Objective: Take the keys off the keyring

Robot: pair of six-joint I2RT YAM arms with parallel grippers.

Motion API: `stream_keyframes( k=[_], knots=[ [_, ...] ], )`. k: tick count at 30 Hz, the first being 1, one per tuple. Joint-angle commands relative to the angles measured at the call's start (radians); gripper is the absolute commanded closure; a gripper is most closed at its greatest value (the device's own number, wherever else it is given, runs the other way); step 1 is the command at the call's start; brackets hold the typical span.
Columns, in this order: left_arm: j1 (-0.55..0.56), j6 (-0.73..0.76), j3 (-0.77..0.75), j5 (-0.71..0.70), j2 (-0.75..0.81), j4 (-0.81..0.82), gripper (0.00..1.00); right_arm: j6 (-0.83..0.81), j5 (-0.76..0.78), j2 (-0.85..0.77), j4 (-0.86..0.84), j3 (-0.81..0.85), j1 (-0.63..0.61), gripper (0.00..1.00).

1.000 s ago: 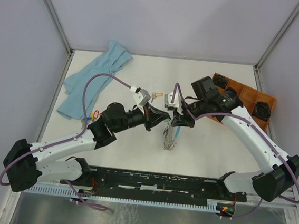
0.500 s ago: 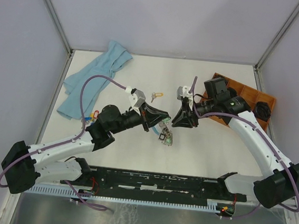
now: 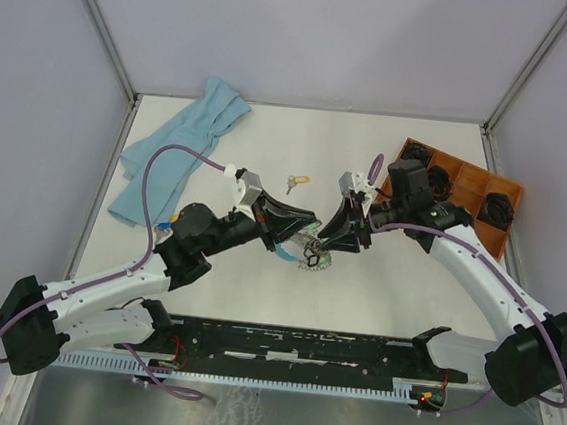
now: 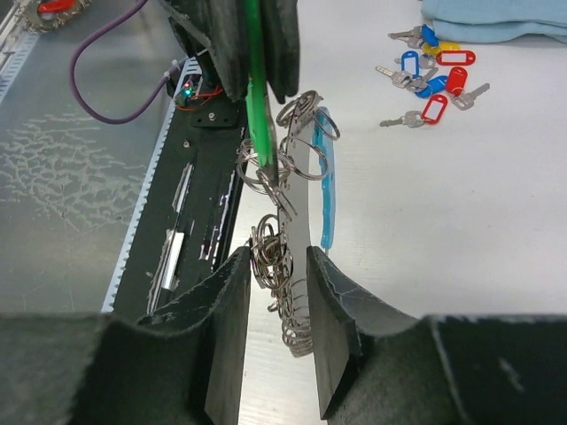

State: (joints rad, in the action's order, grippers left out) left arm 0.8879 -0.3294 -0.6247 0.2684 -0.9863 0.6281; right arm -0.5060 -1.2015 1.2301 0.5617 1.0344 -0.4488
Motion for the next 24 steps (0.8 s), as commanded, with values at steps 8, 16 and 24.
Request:
stream_keyframes(
  k=[8, 16, 24],
  knots=[
    [0.002, -0.048, -0.004, 0.029, 0.036, 0.122, 0.97, 0.284, -0.073, -0.009, -0.349, -0.057, 0.005, 0.61],
    [0.001, -0.053, 0.0, 0.027, 0.036, 0.132, 0.97, 0.394, -0.082, -0.009, -0.468, -0.088, 0.004, 0.74],
    [0.002, -0.036, 0.002, 0.012, 0.038, 0.108, 0.97, 0.382, -0.098, -0.017, -0.443, -0.075, 0.004, 0.89]
  ],
)
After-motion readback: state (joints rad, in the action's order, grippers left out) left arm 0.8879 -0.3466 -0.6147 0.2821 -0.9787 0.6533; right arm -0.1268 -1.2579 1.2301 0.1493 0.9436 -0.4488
